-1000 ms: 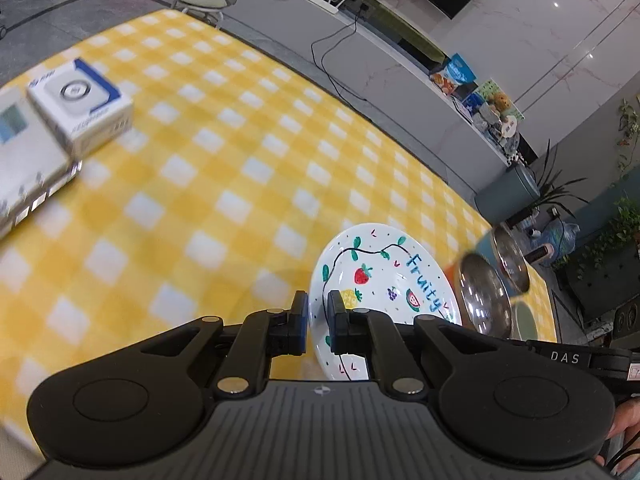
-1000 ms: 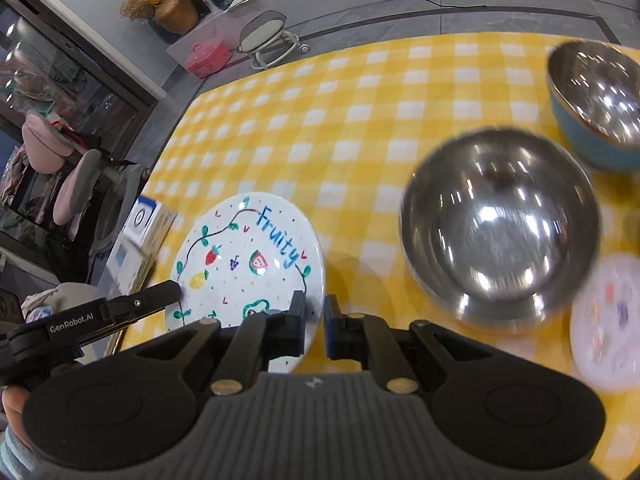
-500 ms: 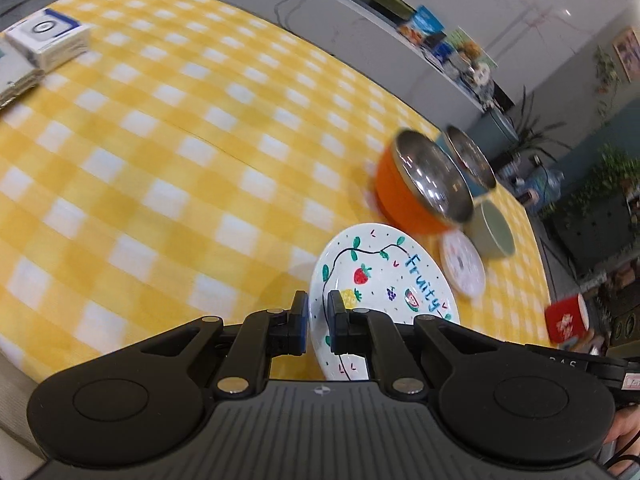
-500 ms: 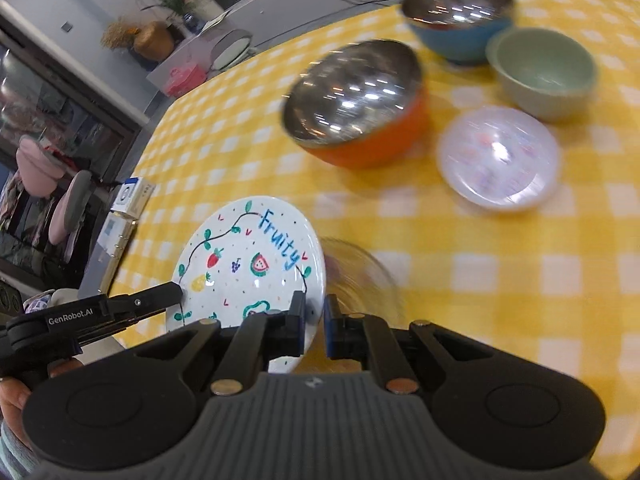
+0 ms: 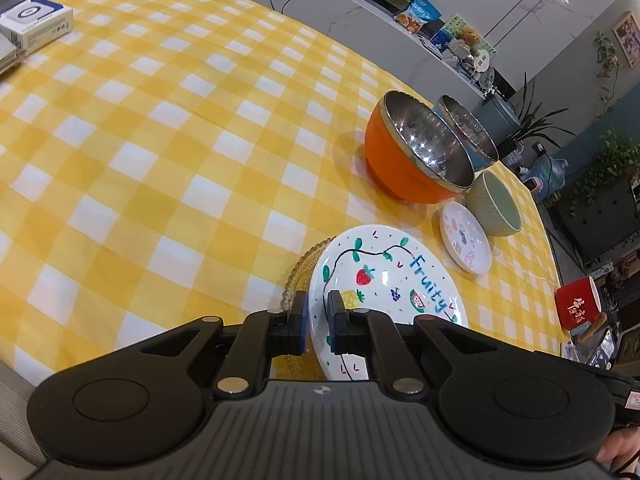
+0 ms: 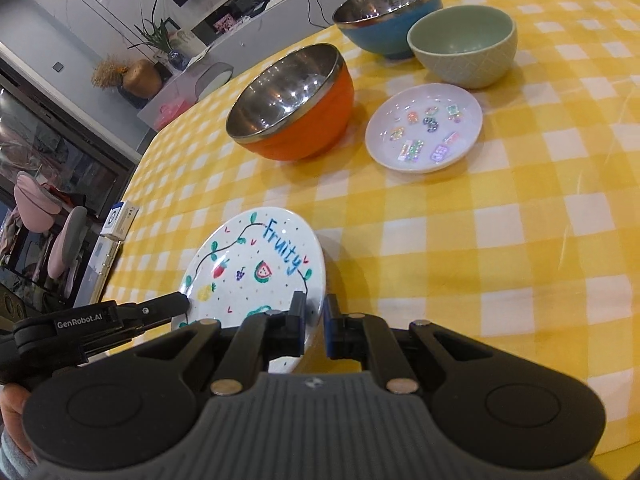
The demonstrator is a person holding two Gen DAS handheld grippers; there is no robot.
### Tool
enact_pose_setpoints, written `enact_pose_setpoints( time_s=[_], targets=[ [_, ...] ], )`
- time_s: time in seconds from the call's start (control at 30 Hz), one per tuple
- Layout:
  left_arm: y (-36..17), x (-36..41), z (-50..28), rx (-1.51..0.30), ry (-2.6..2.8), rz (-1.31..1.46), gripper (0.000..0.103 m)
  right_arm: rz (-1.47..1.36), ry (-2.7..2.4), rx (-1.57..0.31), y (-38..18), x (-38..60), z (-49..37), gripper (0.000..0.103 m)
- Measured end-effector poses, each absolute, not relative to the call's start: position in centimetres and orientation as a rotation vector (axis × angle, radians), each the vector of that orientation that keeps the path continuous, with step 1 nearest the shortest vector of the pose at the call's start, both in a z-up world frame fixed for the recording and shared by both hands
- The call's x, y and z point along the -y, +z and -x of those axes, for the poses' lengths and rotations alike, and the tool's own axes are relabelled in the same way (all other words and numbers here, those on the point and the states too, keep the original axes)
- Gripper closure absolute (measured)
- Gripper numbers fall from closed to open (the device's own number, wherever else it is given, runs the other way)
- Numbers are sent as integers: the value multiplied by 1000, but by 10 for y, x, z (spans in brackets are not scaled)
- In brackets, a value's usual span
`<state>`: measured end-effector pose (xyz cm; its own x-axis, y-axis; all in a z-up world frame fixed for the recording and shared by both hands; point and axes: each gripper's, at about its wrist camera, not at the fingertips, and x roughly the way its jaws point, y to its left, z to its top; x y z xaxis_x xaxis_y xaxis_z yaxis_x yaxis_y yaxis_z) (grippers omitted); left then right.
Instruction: Organize plates and bowls
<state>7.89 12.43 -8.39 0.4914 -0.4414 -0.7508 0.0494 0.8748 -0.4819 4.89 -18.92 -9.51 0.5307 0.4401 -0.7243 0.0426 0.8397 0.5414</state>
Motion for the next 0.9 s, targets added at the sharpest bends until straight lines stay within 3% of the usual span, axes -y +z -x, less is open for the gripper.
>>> enact_pose_setpoints(
  time_s=[0.9],
  targets=[
    [-94,-114,-69,-953,-306,381,92,-374,190,-908,-100,174,-40,94]
  ],
)
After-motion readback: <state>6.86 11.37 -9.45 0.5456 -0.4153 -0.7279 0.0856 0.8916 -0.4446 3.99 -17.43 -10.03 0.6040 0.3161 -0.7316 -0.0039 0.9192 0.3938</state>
